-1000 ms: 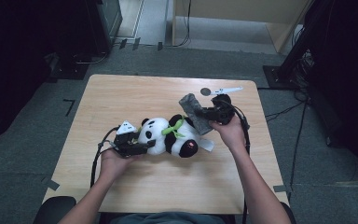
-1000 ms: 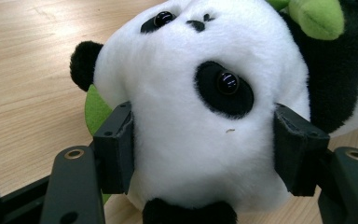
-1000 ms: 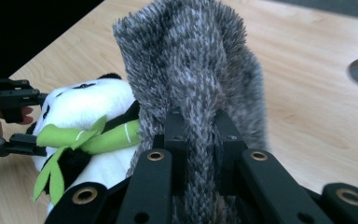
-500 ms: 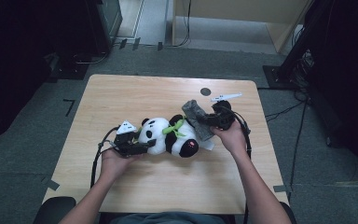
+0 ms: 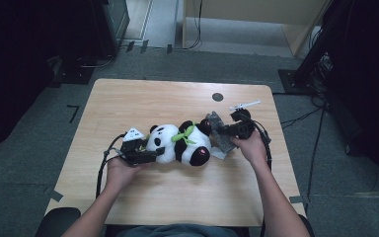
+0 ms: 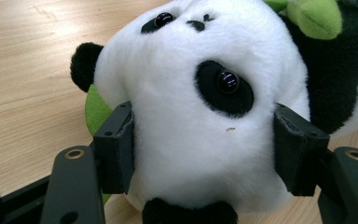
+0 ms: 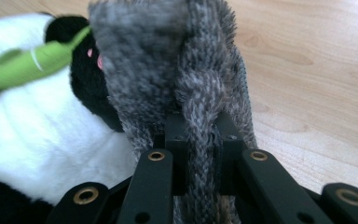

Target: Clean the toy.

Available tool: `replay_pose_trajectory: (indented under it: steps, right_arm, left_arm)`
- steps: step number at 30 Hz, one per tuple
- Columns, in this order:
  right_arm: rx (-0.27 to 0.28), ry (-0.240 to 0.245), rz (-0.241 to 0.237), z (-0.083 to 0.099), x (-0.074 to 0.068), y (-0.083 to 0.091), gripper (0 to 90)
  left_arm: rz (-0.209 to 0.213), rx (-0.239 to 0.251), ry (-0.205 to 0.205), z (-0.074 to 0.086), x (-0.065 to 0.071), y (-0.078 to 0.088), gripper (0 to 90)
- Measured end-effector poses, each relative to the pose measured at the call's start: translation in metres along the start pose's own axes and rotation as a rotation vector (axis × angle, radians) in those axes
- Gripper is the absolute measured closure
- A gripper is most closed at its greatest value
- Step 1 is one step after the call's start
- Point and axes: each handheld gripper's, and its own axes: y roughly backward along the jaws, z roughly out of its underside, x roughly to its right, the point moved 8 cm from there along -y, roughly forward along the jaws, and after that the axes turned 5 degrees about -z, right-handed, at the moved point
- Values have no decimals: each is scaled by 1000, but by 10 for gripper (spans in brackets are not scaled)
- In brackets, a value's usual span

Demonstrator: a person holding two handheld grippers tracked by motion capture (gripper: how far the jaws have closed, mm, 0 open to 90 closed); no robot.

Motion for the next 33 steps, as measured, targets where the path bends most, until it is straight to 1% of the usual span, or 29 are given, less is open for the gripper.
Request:
replay_pose_trajectory:
  steps: [2,4,5,7,8,11,14,16,17,19,21,25,28,29,33]
  right_arm:
    - [24,7,-4,-4,-3,6,807]
    - [55,15,-20,-9,-10,13,807]
    - [75,15,-32,-13,-13,17,807]
    - [113,26,-76,-20,-25,23,807]
    - [120,37,-84,-23,-31,25,807]
    - [131,89,-107,-28,-48,27,807]
    - [125,129,-135,-31,-66,24,806]
    - [109,151,-149,-30,-76,19,806]
    - [101,164,-155,-30,-80,15,806]
    - [82,172,-167,-27,-85,8,806]
    - [57,181,-178,-23,-90,-1,806]
    - [12,188,-185,-15,-93,-15,805]
    - [2,183,-188,-11,-91,-20,802]
    - [5,194,-187,-9,-90,-20,802]
    - [0,194,-179,-4,-85,-20,803]
  left_arm:
    - [0,0,-1,0,0,0,331]
    - [-2,0,-1,0,0,0,331]
    - [-1,0,-2,0,0,0,331]
    - [-2,0,-4,0,0,0,331]
    - [-3,0,-4,0,0,0,331]
    - [-4,-2,-7,0,0,0,331]
    - [-4,0,-4,0,0,0,330]
    - [-4,1,-3,0,0,-1,329]
    - [-5,1,-4,0,0,-1,329]
    - [-5,0,-4,0,0,-1,330]
    - [-5,0,-4,0,0,-1,330]
    - [-6,-6,2,0,0,-1,332]
    - [-10,-12,-4,1,0,-1,339]
    - [-11,-14,-4,1,0,-1,341]
    - [-10,-19,1,1,0,-1,344]
